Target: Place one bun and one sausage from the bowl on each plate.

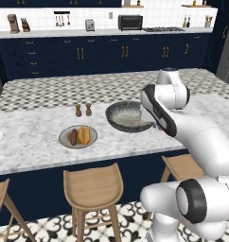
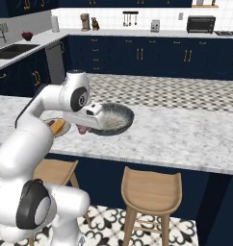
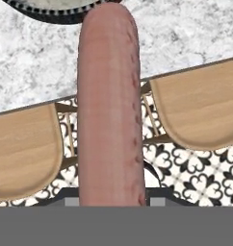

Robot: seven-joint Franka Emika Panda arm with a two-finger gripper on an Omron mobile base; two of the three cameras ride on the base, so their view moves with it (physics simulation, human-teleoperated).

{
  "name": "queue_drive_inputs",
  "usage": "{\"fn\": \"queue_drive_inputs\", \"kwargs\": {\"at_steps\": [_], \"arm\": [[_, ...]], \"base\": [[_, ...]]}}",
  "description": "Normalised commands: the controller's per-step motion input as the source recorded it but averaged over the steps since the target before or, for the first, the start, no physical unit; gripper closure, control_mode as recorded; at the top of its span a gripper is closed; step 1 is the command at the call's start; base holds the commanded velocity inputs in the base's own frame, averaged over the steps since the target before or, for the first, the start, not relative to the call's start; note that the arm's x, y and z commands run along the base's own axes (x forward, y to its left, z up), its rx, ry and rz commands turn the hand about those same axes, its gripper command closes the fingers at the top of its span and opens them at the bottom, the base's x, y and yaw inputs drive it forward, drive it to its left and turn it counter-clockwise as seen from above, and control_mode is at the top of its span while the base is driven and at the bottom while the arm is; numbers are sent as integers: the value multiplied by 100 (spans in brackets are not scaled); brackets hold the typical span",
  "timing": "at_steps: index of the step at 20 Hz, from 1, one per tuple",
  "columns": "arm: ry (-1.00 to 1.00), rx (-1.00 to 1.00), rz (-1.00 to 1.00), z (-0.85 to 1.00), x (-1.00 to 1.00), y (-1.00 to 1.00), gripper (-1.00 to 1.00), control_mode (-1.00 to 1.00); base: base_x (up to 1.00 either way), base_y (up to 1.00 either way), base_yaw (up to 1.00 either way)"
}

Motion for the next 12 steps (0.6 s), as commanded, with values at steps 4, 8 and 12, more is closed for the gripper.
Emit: {"fn": "queue_drive_inputs", "kwargs": {"at_steps": [4, 8, 12], "arm": [[0, -2, 7, 2, -24, 29, 100, -100], [0, -1, 0, 2, -7, 17, 100, -100], [0, 0, 1, 0, -2, -1, 100, -100]], "base": [[0, 0, 0], [0, 0, 0], [0, 0, 0]]}}
